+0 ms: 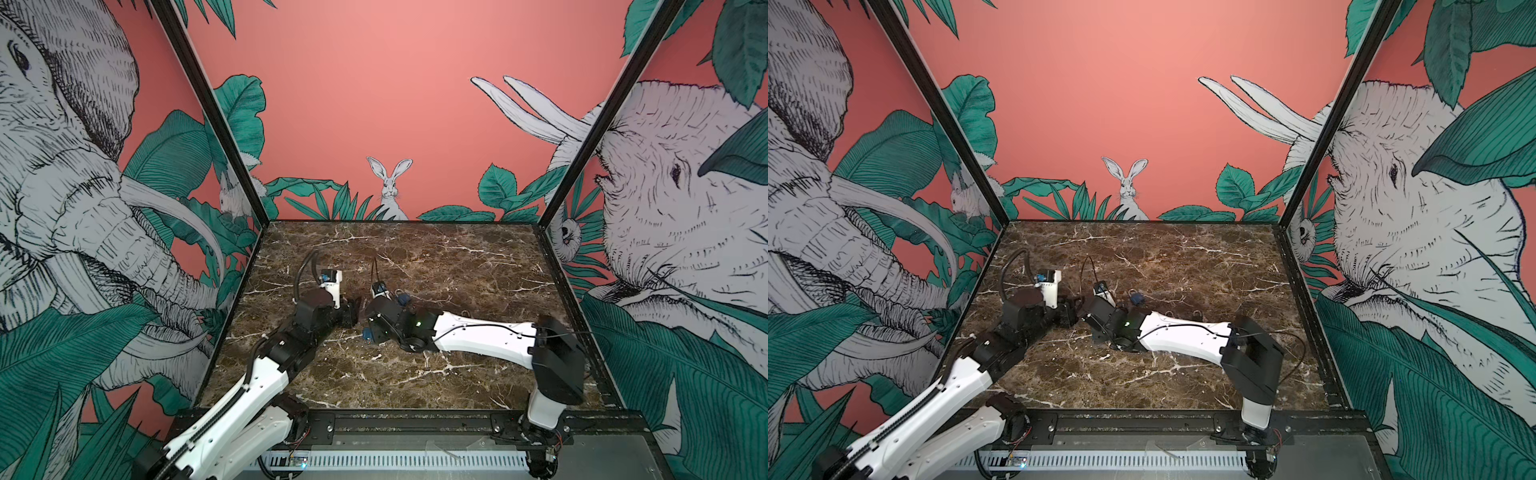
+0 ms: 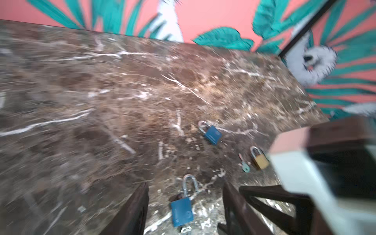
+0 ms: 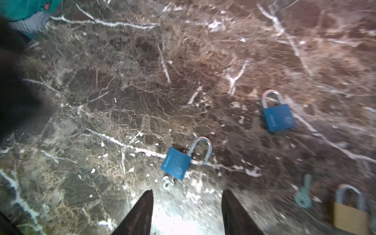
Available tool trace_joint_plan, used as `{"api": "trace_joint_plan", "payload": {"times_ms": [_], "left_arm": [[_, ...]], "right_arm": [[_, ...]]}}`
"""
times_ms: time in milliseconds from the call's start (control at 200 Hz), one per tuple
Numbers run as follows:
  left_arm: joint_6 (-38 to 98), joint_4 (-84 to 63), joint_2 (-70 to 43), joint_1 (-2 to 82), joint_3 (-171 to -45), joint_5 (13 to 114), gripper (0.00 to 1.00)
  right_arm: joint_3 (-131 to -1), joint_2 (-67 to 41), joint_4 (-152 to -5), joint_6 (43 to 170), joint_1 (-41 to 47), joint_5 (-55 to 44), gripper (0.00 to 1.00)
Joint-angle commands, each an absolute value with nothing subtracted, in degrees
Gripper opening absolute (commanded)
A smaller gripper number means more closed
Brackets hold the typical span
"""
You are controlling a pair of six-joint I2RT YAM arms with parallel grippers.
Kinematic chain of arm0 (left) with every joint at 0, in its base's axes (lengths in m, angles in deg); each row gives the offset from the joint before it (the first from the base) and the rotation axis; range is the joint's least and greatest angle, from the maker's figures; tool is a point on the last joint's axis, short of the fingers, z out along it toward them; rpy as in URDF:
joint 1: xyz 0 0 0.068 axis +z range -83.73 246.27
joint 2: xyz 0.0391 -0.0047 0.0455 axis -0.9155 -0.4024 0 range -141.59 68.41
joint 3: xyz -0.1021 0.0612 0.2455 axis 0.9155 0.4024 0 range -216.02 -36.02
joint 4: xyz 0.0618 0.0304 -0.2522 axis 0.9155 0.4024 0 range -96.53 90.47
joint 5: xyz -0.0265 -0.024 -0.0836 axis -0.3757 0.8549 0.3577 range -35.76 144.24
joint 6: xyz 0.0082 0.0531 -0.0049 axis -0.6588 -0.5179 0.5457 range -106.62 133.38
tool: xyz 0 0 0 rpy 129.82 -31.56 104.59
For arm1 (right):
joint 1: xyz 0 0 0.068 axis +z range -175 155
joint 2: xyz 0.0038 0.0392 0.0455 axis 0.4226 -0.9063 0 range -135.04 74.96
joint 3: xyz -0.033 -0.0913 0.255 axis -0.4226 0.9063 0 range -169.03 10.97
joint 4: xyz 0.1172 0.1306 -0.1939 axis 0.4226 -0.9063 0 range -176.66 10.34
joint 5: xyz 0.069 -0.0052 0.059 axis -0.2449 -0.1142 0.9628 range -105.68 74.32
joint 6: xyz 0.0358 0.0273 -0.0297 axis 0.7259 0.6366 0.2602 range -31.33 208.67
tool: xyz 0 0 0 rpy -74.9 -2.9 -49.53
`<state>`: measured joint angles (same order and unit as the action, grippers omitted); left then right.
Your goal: Lock with the key
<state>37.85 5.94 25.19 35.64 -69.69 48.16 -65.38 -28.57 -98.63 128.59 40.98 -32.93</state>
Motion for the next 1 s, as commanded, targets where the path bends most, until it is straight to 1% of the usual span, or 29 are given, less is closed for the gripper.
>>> {"api": "trace_joint_plan", "payload": {"times_ms": [0,25,110,230,425,590,845,990], "left_arm": [[44.93,10.77,31.80,38.13,-67.22,41.80,0.61],[45.71,11.82,32.99,38.75,-66.98,41.80,0.61],[47.74,14.86,35.95,40.26,-65.78,41.15,0.61],[47.71,14.19,38.97,42.75,-63.24,43.27,0.62],[45.42,10.11,38.53,45.64,-60.44,46.44,0.61],[45.77,7.06,36.79,47.59,-58.97,48.88,0.60],[43.90,8.00,37.98,49.71,-57.98,49.84,0.59],[43.83,7.84,38.14,49.92,-57.87,51.12,0.59]], "right_arm": [[-67.61,-30.70,-99.26,132.43,40.91,-31.96,0.58],[-68.02,-31.48,-99.16,132.89,41.03,-31.34,0.59],[-69.67,-34.49,-99.51,134.61,40.96,-30.09,0.61],[-70.80,-37.19,-98.89,136.08,41.07,-28.54,0.62],[-73.63,-40.05,-101.60,135.76,41.09,-29.16,0.63],[-74.42,-41.70,-102.90,136.81,41.01,-29.82,0.60],[-77.25,-45.08,-103.70,136.79,41.01,-28.86,0.58],[-79.26,-47.62,-105.45,136.74,41.08,-30.40,0.55]]}}
